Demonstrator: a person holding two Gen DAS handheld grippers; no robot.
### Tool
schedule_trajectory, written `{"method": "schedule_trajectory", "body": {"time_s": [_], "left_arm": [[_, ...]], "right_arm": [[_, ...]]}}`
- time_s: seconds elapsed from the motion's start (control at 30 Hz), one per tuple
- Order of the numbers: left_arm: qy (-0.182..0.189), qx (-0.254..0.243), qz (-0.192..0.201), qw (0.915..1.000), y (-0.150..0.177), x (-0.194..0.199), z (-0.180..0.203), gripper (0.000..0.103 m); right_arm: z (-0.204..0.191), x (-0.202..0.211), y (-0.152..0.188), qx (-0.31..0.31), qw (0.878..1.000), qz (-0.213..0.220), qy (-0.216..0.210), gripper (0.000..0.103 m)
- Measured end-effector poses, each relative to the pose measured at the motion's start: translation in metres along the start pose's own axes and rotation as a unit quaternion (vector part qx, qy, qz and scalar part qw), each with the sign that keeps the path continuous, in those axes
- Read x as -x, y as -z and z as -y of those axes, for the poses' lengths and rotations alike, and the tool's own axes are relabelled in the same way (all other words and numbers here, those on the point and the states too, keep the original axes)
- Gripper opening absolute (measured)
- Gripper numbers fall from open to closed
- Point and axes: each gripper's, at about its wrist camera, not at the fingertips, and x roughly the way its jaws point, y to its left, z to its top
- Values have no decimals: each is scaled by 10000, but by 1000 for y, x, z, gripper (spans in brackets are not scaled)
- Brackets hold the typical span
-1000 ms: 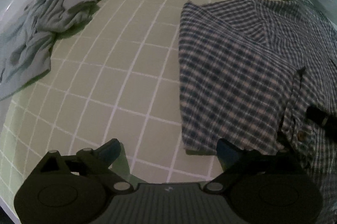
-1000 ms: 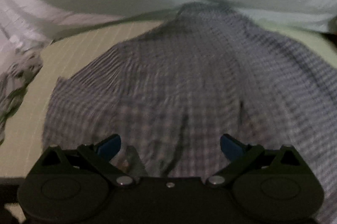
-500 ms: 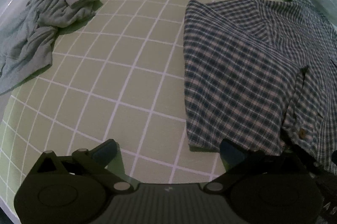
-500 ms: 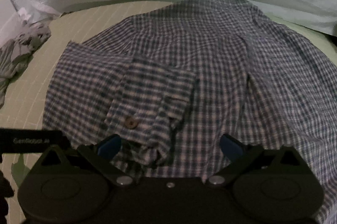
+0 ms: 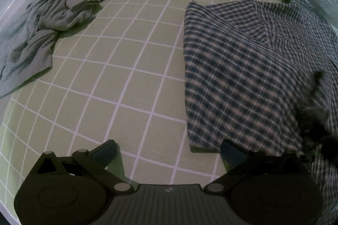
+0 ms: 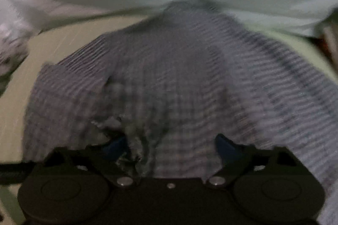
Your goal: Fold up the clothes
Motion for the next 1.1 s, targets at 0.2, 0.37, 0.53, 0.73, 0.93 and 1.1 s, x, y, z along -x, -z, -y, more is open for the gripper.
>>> {"method": "schedule_trajectory", "body": {"time_s": [0.2, 0.37, 0.53, 0.73, 0.93, 1.1], "left_arm": [[-6, 10, 12, 10000, 0, 0, 1, 103], [1, -15, 10, 10000, 0, 0, 1, 103], [-14, 27, -35, 10000, -2, 1, 2, 103], [-47, 199, -195, 9996, -10, 3, 5, 103], [-116, 480, 110, 9987, -40, 38, 20, 103], [-200, 755, 451, 9959, -58, 60, 37, 103]], "right_arm": [[15, 2, 1, -339, 9994, -46, -95, 51], [12, 0, 2, -368, 9982, -78, -477, 60], [5, 5, -4, -218, 9966, 113, -784, 80], [18, -7, -15, -110, 9939, -13, -1097, 17], [62, 4, -48, -224, 9851, 590, -1602, 2], [128, 1, -82, -746, 9804, 1053, -1489, 2]]}}
